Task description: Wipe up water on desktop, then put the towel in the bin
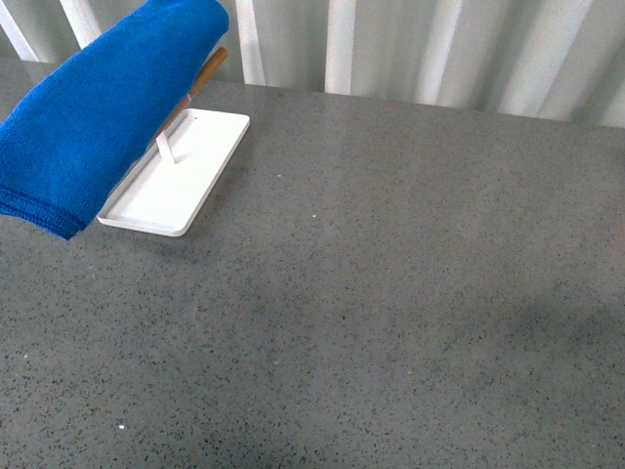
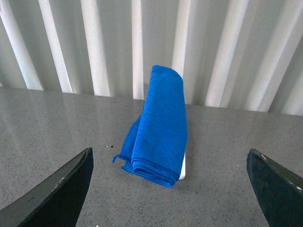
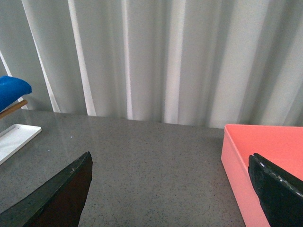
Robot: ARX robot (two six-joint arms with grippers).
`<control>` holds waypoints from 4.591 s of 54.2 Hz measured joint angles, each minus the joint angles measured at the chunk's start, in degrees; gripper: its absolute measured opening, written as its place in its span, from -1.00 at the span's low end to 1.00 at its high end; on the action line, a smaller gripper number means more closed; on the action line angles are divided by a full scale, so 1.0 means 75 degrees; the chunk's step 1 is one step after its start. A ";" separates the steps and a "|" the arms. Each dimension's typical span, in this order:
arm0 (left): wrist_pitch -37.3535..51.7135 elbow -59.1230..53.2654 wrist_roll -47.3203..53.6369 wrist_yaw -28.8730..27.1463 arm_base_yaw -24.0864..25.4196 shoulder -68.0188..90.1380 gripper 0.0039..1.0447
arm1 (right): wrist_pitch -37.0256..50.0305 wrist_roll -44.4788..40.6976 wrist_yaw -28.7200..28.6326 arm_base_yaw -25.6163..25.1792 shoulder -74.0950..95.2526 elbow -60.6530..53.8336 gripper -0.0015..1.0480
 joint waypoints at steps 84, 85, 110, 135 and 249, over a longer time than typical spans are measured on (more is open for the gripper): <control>0.0000 0.0000 0.0000 0.0000 0.0000 0.0000 0.87 | 0.0000 0.0000 0.0000 0.0000 0.0000 0.0000 0.86; 0.0000 0.0000 -0.0003 0.0000 0.0000 0.0000 0.87 | 0.0000 0.0000 0.0000 0.0000 0.0000 0.0000 0.86; 0.3287 0.3943 -0.0755 0.2288 0.1434 0.7825 0.87 | 0.0000 0.0000 0.0000 0.0000 0.0000 0.0000 0.86; -0.1247 1.0911 0.0688 0.1323 -0.0175 1.3688 0.87 | 0.0000 0.0000 -0.0003 0.0000 0.0000 0.0000 0.86; -0.1457 1.3213 0.0854 0.0259 -0.0321 1.7133 -0.78 | 0.0000 0.0000 0.0000 0.0000 0.0000 0.0000 0.86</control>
